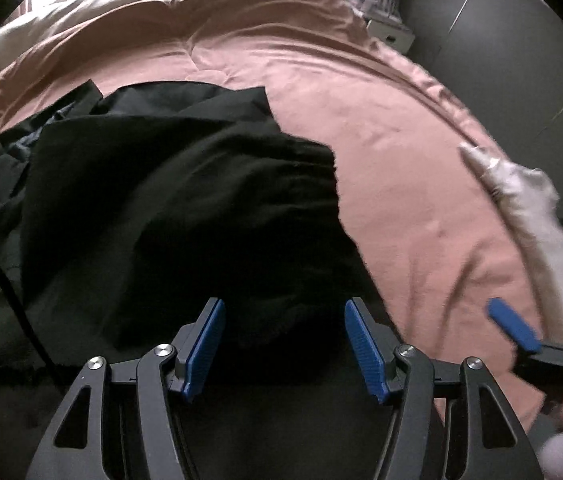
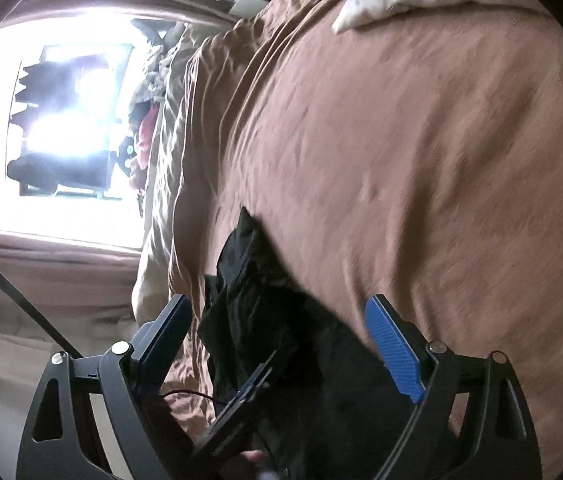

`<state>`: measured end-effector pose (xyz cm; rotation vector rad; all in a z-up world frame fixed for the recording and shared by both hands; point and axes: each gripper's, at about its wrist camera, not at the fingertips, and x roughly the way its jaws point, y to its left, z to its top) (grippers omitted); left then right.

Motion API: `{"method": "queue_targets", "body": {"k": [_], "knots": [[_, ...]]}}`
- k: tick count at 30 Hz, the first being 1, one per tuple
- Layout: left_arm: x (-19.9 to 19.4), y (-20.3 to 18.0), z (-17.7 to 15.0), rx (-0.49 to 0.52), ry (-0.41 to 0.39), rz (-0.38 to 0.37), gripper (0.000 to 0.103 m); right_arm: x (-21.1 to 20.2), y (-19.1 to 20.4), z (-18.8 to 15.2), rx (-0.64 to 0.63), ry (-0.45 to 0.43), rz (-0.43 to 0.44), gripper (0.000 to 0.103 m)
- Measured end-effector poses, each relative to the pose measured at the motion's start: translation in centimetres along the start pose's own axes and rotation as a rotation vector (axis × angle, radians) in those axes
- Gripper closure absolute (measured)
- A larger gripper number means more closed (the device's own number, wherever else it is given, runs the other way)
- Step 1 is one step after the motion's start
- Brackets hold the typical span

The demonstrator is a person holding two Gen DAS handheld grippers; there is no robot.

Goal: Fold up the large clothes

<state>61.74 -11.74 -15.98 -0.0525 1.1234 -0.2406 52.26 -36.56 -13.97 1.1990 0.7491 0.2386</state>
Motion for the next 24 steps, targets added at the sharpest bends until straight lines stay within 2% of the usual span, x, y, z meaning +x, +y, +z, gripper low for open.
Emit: {"method": "queue_targets", "body": {"k": [3, 7, 10, 12, 13, 16, 21, 24], "knots": [[1.1, -0.5, 0.0, 0.019, 0.002, 0.054, 0.039, -0.3, -0.4, 0.4, 0.011, -0.004, 0.013, 0.015], [2.1, -1.4, 0.0, 0.058, -0.014, 0.109, 0.030, -0.5, -1.1, 0.1, 0.027, 0.009, 0.034, 0.015], [2.8, -1.9, -0.3, 0.107, -0.042, 0.161, 0.030, 0.1, -1.0, -0.3, 0.033, 0.026, 0.044, 0.015], [2.4, -1.4, -0.4, 0.097, -0.065, 0.171, 0.046, 0.3, -0.9, -0.6, 0.032, 0.033, 0.052, 0.015], [2.1, -1.1, -0.2, 0.088, -0.067, 0.137, 0.056, 0.2, -0.9, -0.7, 0.031, 0.032, 0.055, 0.015], [0.2, -0.9, 0.0, 0.099, -0.091, 0.102, 0.070, 0.0, -0.7, -0.9, 0.019, 0.017, 0.049, 0.015], [-5.2, 0.7, 0.8, 0.058, -0.173, 0.036, 0.073, 0.4, 0.2, -1.3, -0.025, 0.025, 0.050, 0.015], [-8.8, 2.6, 1.1, 0.028, -0.229, 0.039, 0.073, 1.3, 1.0, -1.8, -0.068, 0.053, 0.048, 0.015]]}}
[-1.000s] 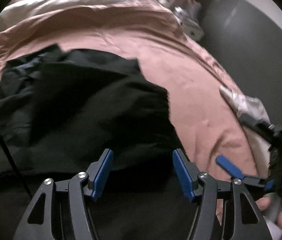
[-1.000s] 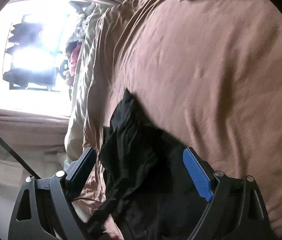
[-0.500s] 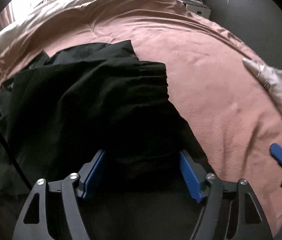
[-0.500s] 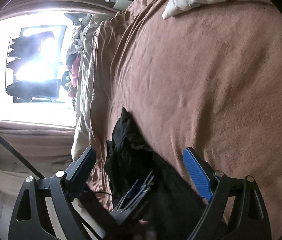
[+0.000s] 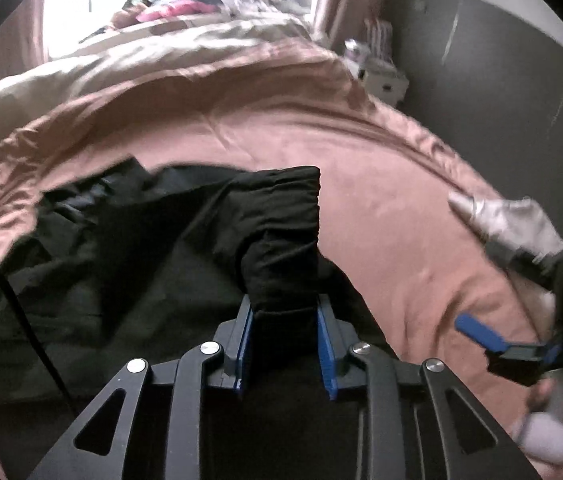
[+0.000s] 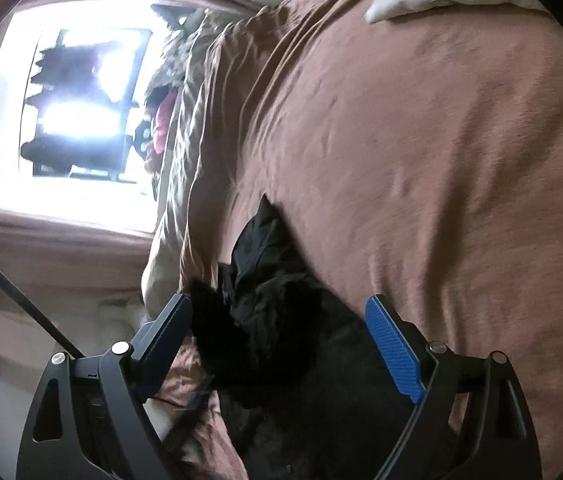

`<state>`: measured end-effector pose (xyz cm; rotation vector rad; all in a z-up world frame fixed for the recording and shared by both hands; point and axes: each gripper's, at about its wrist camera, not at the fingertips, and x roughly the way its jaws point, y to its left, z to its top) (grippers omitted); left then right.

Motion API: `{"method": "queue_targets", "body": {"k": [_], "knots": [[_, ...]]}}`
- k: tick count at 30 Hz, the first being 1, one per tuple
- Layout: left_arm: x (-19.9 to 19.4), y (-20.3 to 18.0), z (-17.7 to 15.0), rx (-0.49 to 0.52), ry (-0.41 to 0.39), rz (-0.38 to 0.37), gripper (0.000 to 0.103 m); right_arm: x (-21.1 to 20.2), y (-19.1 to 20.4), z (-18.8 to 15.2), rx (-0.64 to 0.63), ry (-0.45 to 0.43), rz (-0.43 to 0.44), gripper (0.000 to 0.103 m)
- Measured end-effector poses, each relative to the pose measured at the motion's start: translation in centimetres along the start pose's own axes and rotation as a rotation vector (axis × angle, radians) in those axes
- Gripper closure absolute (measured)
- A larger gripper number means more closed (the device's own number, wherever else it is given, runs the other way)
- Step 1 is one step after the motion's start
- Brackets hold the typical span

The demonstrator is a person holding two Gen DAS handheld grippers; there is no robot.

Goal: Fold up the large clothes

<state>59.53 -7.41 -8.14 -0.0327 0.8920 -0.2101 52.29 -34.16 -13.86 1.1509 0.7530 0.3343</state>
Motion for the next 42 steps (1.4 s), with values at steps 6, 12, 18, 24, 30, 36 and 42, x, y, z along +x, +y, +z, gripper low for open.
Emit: {"method": "queue_targets", "body": {"k": [6, 12, 18, 24, 30, 36, 42], "knots": [[-6.4, 5.9, 0.7, -0.101, -0.091, 0.013, 0.073, 1.9, 2.0, -1.0, -0.103, 0.039, 0.008, 0.015], [-10.6, 12.3, -0.2, -0.199, -0.135, 0.062, 0.073, 4.1, 2.7, -1.7, -0.155, 0.072, -0.001, 0.015], [-12.9, 18.0, -2.1, -0.293, -0.141, 0.163, 0.071, 5.5, 3.1, -1.7, -0.182, 0.086, -0.034, 0.015], [-16.7, 23.4, -4.2, -0.387, -0.200, 0.337, 0.069, 6.8, 4.6, -2.4, -0.248, 0.088, -0.047, 0.015], [-14.6, 26.0, -6.1, -0.420, -0.153, 0.336, 0.069, 8.8, 5.8, -3.0, -0.333, 0.089, -0.059, 0.021], [-8.1, 26.5, -7.6, -0.430, -0.054, 0.260, 0.069, 10.4, 6.8, -2.9, -0.414, 0.043, -0.031, 0.024], [-0.2, 26.3, -9.1, -0.386, 0.129, 0.270, 0.069, 12.8, 5.5, -2.5, -0.462, 0.026, -0.075, 0.031]]}}
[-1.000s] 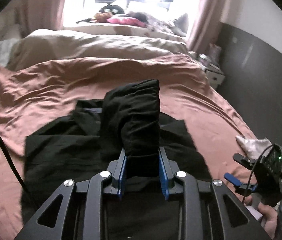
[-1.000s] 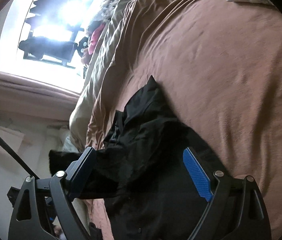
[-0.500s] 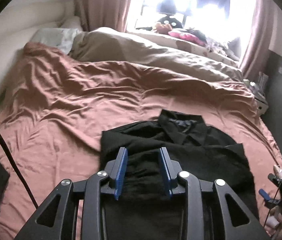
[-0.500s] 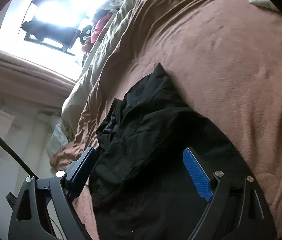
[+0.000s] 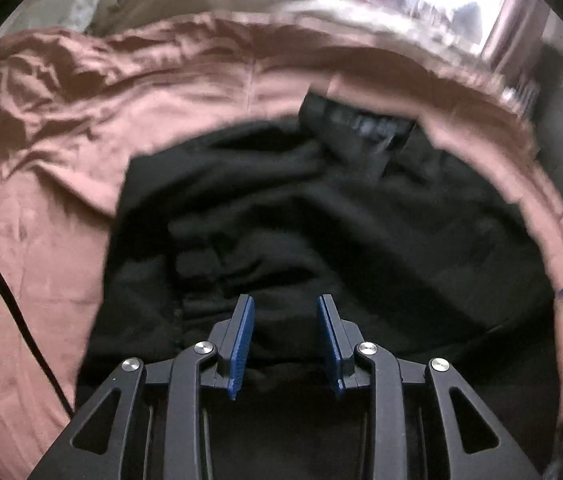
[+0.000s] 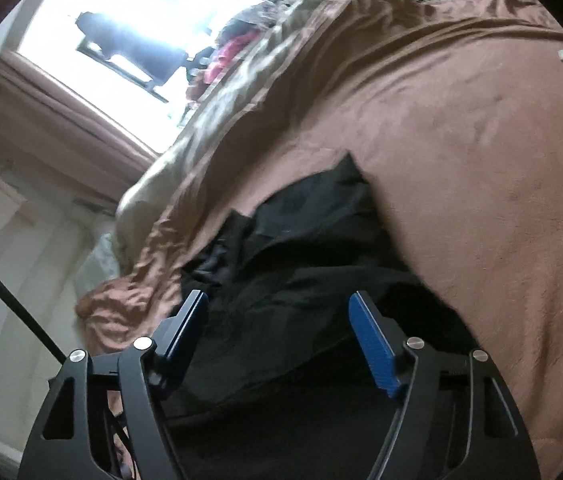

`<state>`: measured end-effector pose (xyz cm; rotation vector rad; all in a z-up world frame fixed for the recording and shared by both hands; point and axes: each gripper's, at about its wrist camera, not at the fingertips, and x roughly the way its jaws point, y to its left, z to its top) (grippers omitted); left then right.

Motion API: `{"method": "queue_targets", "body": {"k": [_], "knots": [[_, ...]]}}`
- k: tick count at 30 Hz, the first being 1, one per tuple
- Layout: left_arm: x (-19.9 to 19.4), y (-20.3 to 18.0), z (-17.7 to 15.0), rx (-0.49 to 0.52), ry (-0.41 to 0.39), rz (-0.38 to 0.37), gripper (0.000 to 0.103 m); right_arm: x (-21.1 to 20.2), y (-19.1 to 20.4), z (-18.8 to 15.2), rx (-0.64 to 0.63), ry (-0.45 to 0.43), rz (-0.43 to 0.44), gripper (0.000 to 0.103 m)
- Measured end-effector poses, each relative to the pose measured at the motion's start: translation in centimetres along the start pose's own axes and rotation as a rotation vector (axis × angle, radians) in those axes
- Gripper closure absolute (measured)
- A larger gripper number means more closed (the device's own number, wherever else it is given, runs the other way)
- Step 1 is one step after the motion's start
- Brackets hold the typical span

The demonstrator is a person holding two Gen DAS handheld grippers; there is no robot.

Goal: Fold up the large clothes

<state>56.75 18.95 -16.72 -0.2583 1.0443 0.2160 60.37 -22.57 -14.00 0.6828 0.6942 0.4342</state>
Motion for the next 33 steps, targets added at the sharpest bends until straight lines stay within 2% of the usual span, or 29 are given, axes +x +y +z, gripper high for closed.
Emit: {"method": "queue_targets", "body": {"k": [2, 3, 5, 7, 10, 13, 15, 21, 22, 23, 26, 28, 32, 33], "knots": [[1.3, 0.9, -0.4, -0.035, 0.035, -0.018, 0.069, 1.1, -0.8, -0.3, 0.002, 0.021, -0.063, 0.031], [1.3, 1.5, -0.5, -0.058, 0.032, -0.032, 0.069, 2.2, -1.2, -0.6, 0.008, 0.068, -0.108, 0.031], [0.6, 1.6, -0.6, -0.067, 0.027, -0.027, 0.069, 3.3, -1.2, -1.4, 0.002, 0.135, -0.143, 0.031], [-1.2, 1.0, -0.9, -0.053, 0.017, -0.005, 0.069, 2.9, 0.0, -1.8, -0.031, 0.138, -0.173, 0.031], [-4.9, 0.4, -1.7, -0.037, -0.026, -0.058, 0.069, 0.7, 1.8, -2.7, -0.064, 0.124, -0.146, 0.032], [-9.1, 0.5, -2.8, -0.033, -0.069, -0.056, 0.069, -1.7, 3.1, -4.7, -0.131, 0.121, -0.153, 0.032], [-12.0, 1.4, -3.8, -0.052, -0.089, -0.076, 0.068, -2.9, 4.1, -5.6, -0.174, 0.134, -0.199, 0.032], [-18.4, 2.9, -6.0, -0.087, -0.142, -0.086, 0.066, -8.6, 6.0, -6.3, -0.176, 0.140, -0.199, 0.032], [-19.5, 3.1, -6.5, -0.093, -0.159, -0.091, 0.055, -9.6, 6.2, -6.1, -0.175, 0.138, -0.197, 0.032], [-21.0, 3.3, -7.2, -0.102, -0.182, -0.098, 0.040, -10.6, 6.5, -6.2, -0.180, 0.136, -0.202, 0.032], [-24.4, 4.0, -8.9, -0.121, -0.261, -0.120, 0.015, -13.5, 7.1, -6.7, -0.209, 0.135, -0.229, 0.031], [-26.4, 4.6, -10.1, -0.139, -0.289, -0.119, 0.010, -15.5, 7.4, -7.1, -0.225, 0.134, -0.244, 0.031], [-29.3, 6.1, -12.0, -0.205, -0.281, -0.146, 0.010, -19.0, 8.3, -8.7, -0.253, 0.135, -0.267, 0.031], [-30.2, 6.6, -12.7, -0.229, -0.285, -0.150, 0.010, -20.0, 8.6, -9.1, -0.263, 0.132, -0.275, 0.027]]}}
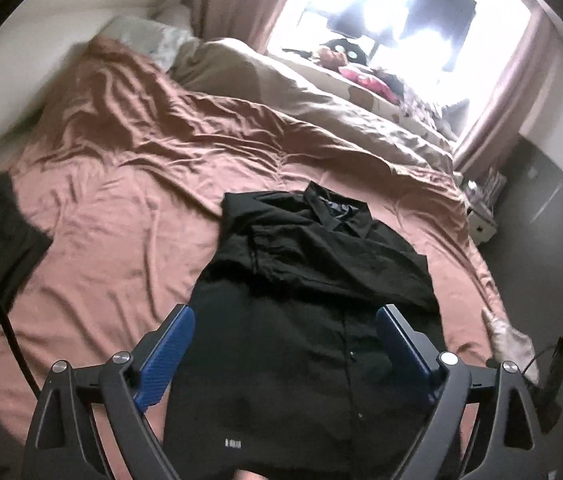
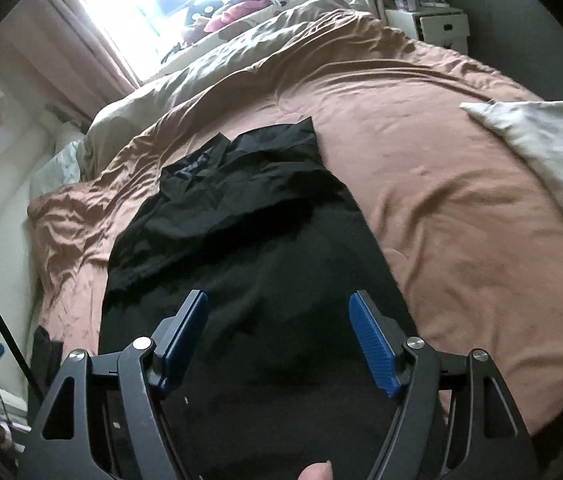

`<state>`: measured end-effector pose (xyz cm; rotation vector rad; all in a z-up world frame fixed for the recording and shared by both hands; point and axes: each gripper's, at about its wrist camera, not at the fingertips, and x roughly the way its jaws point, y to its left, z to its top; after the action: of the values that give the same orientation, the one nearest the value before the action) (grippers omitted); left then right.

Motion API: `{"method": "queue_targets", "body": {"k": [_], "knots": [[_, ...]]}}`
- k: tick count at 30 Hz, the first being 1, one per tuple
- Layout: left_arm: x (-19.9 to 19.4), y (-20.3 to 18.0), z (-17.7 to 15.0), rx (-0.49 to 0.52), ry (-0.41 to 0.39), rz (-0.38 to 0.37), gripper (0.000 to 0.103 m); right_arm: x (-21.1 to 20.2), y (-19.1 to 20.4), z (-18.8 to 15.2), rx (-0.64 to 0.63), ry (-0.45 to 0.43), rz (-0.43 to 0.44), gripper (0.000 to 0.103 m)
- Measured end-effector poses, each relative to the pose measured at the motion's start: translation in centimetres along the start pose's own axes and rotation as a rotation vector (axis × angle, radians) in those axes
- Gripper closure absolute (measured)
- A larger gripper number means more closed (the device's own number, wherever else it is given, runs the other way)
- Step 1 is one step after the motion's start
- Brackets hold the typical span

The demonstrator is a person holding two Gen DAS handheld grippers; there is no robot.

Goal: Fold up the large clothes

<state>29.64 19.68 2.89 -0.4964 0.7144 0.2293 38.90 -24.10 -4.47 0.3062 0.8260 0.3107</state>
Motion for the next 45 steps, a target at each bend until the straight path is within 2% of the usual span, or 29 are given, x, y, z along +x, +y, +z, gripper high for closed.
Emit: {"method": "queue_targets", "body": {"k": [3, 4, 8, 12, 18, 23, 27, 30, 33, 36, 38, 41, 45], "knots": [[-2.8, 0.9, -0.9, -0.038, -0.038, -0.017, 0.006, -2.4, 0.1, -1.2, -0.018, -0.020, -0.023, 0.025], [-3.9, 1.2, -1.3, -0.056, -0.054, -0.017, 0.000, -3.1, 0.2, -1.6, -0.021, -0.026, -0.034, 0.024], [-7.3, 1.9, -3.3, -0.082, -0.098, -0.006, 0.000, -6.1, 0.0, -3.1, -0.018, -0.064, -0.049, 0.019], [-10.0, 1.8, -5.1, -0.053, -0.115, 0.011, 0.000, -9.0, -0.3, -4.7, 0.003, -0.125, -0.035, 0.019], [-12.9, 1.3, -9.0, 0.046, -0.161, 0.018, 0.000, -12.6, -1.7, -8.0, -0.010, -0.229, 0.021, 0.019], [-13.5, 0.5, -12.5, 0.182, -0.115, 0.044, 0.000, -13.6, -2.5, -11.2, -0.120, -0.225, 0.004, 0.019], [-13.8, 1.6, -14.7, 0.142, -0.106, 0.017, 0.000, -14.0, -4.1, -13.0, -0.120, -0.209, 0.020, 0.018], [-13.7, 2.8, -16.1, 0.105, -0.110, 0.019, 0.000, -14.2, -5.5, -14.2, -0.118, -0.205, 0.000, 0.018], [-13.6, 3.2, -17.5, 0.115, -0.126, 0.028, 0.000, -14.4, -6.6, -15.3, -0.118, -0.214, -0.021, 0.018], [-13.3, 3.5, -19.1, 0.173, -0.146, 0.058, 0.000, -14.3, -7.6, -16.7, -0.119, -0.208, -0.023, 0.018], [-13.1, 3.9, -20.0, 0.193, -0.165, 0.094, 0.000, -14.1, -8.5, -17.5, -0.122, -0.203, -0.016, 0.018], [-12.1, 4.8, -21.2, 0.215, -0.179, 0.162, 0.000, -13.6, -9.5, -17.9, -0.115, -0.181, -0.049, 0.018], [-10.7, 6.5, -22.1, 0.206, -0.167, 0.158, 0.000, -13.2, -10.2, -18.5, -0.123, -0.159, -0.040, 0.018]]}}
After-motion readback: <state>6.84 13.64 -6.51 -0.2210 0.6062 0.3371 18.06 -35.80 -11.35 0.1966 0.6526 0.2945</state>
